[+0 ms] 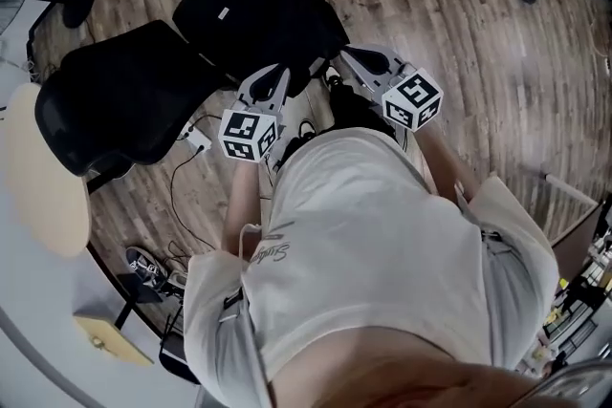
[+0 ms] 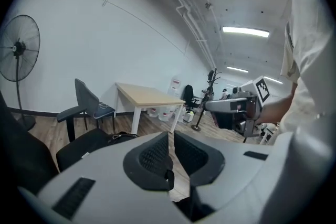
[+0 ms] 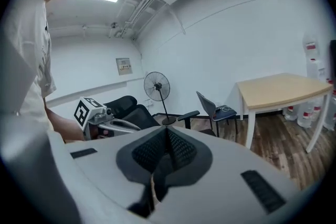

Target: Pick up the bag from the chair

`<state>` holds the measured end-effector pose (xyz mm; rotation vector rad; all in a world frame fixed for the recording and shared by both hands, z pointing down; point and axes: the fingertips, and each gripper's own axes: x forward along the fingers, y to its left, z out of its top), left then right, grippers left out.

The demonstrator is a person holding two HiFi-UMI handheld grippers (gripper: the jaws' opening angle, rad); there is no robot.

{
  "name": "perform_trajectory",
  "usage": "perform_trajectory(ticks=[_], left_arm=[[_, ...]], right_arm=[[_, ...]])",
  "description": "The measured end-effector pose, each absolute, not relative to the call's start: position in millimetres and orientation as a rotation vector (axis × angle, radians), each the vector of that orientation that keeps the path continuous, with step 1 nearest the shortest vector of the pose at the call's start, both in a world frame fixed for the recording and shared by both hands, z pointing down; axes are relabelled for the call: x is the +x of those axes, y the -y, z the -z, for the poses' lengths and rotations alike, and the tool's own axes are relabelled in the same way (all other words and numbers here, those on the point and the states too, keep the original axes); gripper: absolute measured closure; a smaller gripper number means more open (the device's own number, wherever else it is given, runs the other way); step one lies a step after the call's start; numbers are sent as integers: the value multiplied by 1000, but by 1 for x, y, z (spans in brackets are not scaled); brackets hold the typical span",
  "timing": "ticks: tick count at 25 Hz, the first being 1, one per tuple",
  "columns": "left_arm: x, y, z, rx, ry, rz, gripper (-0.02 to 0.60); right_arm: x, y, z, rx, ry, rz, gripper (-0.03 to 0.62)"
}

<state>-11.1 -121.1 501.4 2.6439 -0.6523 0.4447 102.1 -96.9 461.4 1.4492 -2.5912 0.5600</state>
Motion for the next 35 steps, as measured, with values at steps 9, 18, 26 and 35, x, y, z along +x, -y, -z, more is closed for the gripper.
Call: perform_trajectory(ticks=[9, 18, 26, 35], left_arm=[[-2, 160, -530, 2453, 856, -471, 538], [-21, 158, -583, 2201, 1121, -454, 538], [-36, 114, -650, 2099, 1117, -539, 537], [-40, 87, -710, 2019, 1035, -618, 430]], right_arm=[[133, 179, -507, 1092, 2652, -548, 599], [147, 216, -587, 782, 2596, -578, 599], [141, 178, -668, 549, 2412, -687, 514], [152, 153, -722, 424, 2258, -715, 494]])
